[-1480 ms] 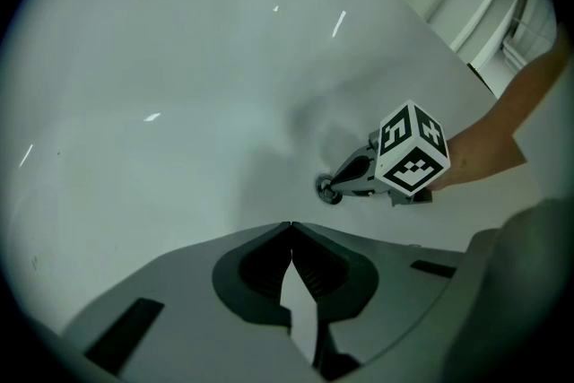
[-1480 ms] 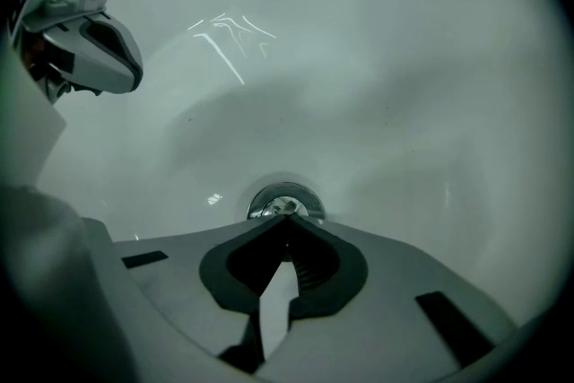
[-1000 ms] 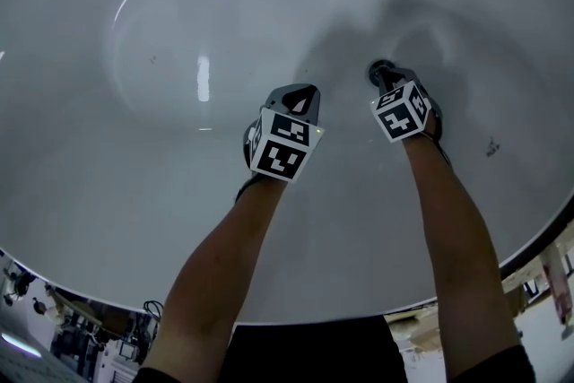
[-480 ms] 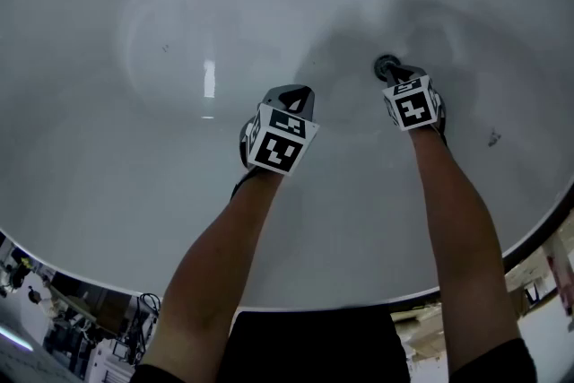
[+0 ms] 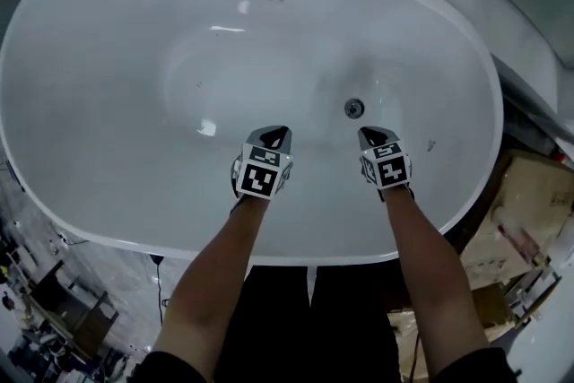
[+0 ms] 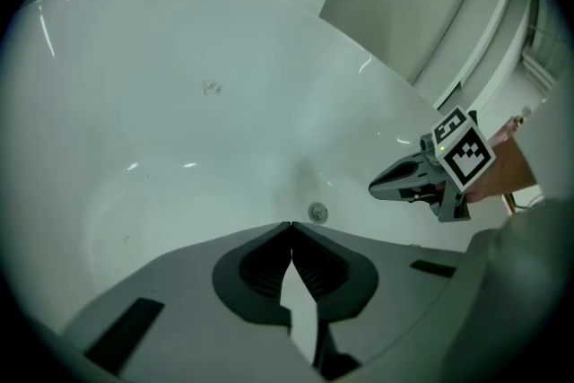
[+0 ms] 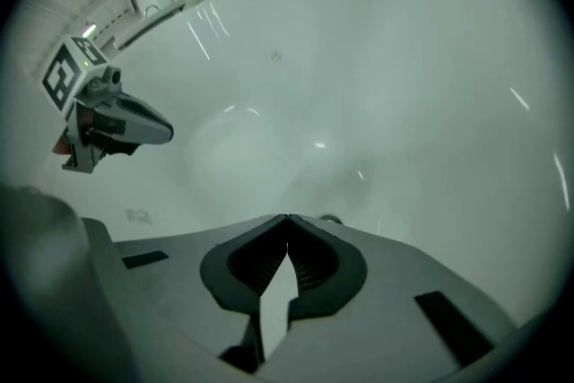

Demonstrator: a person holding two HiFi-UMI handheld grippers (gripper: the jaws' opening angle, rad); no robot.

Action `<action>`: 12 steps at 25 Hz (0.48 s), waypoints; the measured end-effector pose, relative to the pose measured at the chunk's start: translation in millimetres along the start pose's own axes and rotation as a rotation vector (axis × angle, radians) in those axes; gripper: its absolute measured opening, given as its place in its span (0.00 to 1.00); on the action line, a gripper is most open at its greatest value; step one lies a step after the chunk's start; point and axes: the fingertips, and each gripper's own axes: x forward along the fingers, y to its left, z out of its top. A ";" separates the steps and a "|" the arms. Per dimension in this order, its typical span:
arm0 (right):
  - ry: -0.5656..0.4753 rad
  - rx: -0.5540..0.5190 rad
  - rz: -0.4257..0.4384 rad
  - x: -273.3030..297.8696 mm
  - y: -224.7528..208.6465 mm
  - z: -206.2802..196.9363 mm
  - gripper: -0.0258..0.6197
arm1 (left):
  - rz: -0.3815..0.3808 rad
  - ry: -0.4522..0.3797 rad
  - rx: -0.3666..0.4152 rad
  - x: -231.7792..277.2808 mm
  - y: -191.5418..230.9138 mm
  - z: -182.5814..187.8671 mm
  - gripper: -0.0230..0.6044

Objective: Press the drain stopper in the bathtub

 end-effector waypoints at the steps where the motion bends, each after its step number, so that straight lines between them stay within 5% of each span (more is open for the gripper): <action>1: -0.032 0.008 0.003 -24.3 8.1 8.9 0.07 | 0.005 -0.012 -0.011 -19.8 -7.3 7.1 0.06; 12: -0.308 0.054 0.077 -269.4 74.5 72.0 0.06 | 0.043 -0.241 -0.070 -221.0 -101.7 114.4 0.06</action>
